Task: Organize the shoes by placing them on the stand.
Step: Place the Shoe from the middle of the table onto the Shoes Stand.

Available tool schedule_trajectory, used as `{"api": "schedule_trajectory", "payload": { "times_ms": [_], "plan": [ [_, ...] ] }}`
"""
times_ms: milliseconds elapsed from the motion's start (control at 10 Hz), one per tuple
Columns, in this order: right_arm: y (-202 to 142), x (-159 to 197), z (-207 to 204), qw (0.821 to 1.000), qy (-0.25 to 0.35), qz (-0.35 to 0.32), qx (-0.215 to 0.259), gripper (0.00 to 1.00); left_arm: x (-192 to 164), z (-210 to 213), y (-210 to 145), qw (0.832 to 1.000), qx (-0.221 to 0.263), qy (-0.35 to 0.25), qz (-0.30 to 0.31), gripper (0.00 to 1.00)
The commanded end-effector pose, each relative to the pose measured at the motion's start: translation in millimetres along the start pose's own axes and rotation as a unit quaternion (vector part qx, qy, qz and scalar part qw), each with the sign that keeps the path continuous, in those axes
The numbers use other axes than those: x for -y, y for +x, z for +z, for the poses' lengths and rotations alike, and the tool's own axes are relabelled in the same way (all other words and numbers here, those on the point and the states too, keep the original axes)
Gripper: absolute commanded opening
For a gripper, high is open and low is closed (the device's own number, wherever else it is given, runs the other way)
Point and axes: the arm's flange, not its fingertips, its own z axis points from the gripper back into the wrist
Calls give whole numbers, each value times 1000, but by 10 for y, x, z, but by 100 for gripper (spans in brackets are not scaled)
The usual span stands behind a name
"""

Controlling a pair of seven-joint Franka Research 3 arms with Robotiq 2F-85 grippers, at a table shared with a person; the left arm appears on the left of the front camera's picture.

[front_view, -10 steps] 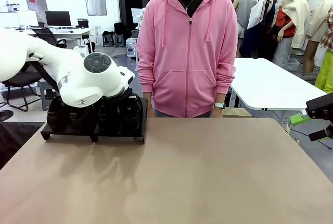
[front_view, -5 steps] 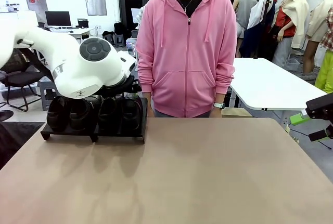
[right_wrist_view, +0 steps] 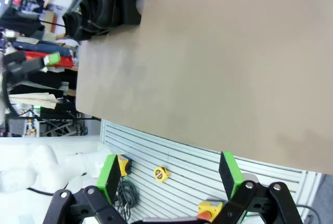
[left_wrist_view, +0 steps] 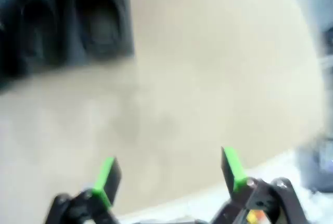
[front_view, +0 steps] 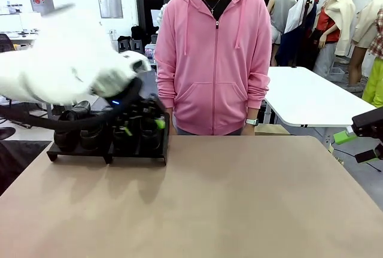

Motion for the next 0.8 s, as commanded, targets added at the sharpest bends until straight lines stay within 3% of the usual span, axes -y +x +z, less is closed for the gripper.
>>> {"api": "schedule_trajectory", "payload": {
  "times_ms": [0, 100, 200, 500, 700],
  "plan": [
    [5, -38, 16, 1000, 8, -12, 5, 100, -929, 908, -5, 991, -116, 9, 63, 100],
    [5, -38, 16, 1000, 8, -12, 5, 100, -1285, 1045, -124, 984, -124, -39, 123, 100],
    [5, -38, 16, 1000, 8, -12, 5, 100, -1721, 1169, -341, 971, -99, -94, 196, 100],
    [5, -38, 16, 1000, 8, -12, 5, 100, -2633, 1118, -1017, 928, -25, -249, 276, 100],
    [5, -38, 16, 1000, 8, -12, 5, 100, -2906, 863, -1196, 898, 15, -306, 316, 100]
  ]
}}
